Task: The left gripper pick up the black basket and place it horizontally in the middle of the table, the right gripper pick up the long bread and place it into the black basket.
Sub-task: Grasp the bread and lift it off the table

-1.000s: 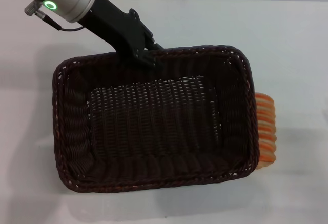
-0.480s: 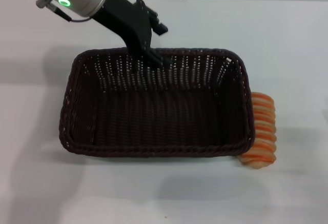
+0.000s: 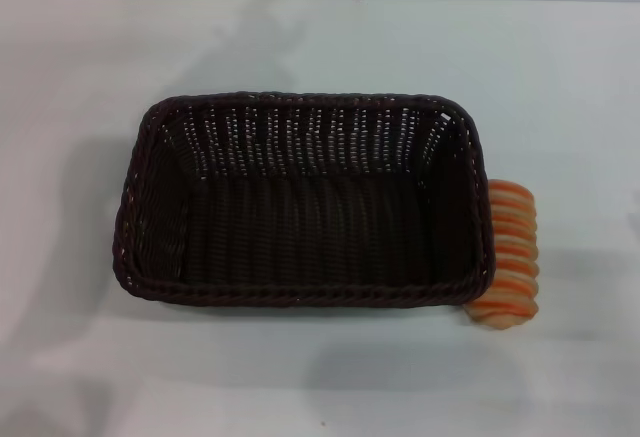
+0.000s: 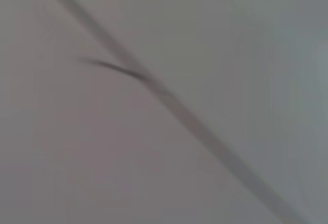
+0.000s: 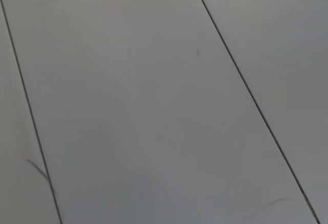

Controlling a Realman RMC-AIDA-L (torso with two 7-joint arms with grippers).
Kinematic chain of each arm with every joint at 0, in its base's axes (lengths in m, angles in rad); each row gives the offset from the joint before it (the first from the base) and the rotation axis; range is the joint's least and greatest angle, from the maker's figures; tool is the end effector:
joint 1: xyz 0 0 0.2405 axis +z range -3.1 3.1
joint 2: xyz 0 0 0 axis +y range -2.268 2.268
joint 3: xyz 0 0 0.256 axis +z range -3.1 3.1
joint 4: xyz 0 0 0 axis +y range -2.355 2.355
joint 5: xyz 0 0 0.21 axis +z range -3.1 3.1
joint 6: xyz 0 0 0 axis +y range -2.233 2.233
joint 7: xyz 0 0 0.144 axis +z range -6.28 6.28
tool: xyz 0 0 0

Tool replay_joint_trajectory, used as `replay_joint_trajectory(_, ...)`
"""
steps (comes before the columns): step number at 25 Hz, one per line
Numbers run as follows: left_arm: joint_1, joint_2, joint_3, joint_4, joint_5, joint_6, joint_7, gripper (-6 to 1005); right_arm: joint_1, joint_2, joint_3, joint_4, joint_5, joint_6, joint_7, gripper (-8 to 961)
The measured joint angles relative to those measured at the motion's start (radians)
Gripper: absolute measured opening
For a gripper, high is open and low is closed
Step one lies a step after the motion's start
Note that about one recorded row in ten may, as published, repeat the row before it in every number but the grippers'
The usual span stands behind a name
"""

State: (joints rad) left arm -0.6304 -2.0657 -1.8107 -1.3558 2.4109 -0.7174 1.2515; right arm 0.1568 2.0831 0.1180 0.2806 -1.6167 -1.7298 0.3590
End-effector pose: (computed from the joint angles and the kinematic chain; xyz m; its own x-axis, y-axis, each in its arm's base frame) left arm -0.1043 0.4508 0.0618 0.9929 -0.1128 -0.0363 -0.0920 -0.5399 -0.8367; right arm 0.3308 0.2020 -0.0080 0.3671 0.2622 -0.8925 -0.8991 -0.1458 -0.4127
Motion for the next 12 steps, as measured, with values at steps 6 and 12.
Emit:
replay_joint_trajectory(6, 0.169, -0.003, 0.259, 0.084, -0.008, 0.844, -0.092, 765, 0.002, 0.0, -0.012, 0.0, 0.0, 0.002, 0.0, 826)
replay_joint_trajectory(12, 0.224, 0.004, 0.405, 0.369, 0.03, 1.588, -0.444, 765, 0.015, -0.001, -0.074, -0.01, 0.0, 0.002, 0.0, 825)
